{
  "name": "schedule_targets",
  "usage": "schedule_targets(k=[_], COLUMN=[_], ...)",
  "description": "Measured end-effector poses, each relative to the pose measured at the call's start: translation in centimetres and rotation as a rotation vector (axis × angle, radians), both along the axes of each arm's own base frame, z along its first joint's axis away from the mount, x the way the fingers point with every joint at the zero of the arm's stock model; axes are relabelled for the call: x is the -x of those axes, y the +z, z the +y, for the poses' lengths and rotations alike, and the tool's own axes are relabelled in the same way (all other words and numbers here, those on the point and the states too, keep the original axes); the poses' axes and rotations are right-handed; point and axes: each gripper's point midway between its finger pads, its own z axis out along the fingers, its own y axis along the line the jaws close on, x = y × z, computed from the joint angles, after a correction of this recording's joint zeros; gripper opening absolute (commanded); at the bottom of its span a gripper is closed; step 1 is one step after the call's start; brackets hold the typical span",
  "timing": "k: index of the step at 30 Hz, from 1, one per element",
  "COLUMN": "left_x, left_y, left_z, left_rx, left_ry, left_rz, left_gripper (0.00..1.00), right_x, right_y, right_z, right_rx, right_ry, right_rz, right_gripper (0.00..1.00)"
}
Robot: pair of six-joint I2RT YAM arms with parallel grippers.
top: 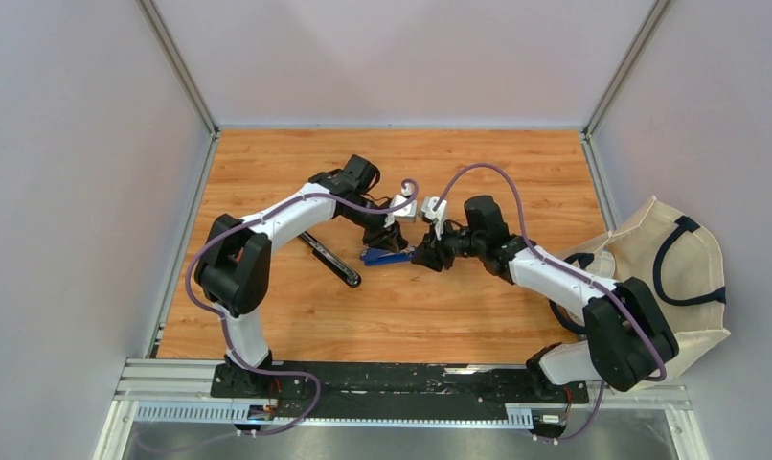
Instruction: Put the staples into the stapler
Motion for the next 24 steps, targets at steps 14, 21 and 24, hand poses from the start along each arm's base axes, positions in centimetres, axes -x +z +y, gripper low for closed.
schedule_targets(k=[14, 21, 24], left_x=[-0.4, -0.1, -0.1], left_y=[0.8, 1.4, 2.2], left_z=[0.0, -0.4, -0.6], left_rx=[0.032, 0.058, 0.075], left_ry=[0.017, 0.002, -0.004], left_rz=[0.007, 0.006, -0.007], left_gripper=[0.26, 0.26, 0.25], right_x=[0.1, 0.2, 0.2], right_y=[-3.3, -1.7, -0.2], right_z=[0.8, 0.4, 0.1], right_rx=[0.072, 0.062, 0.044], right_ry=[-0.009, -0.032, -0.042], right_rz=[0.081, 0.037, -0.001], right_gripper=[0.25, 0.25, 0.27])
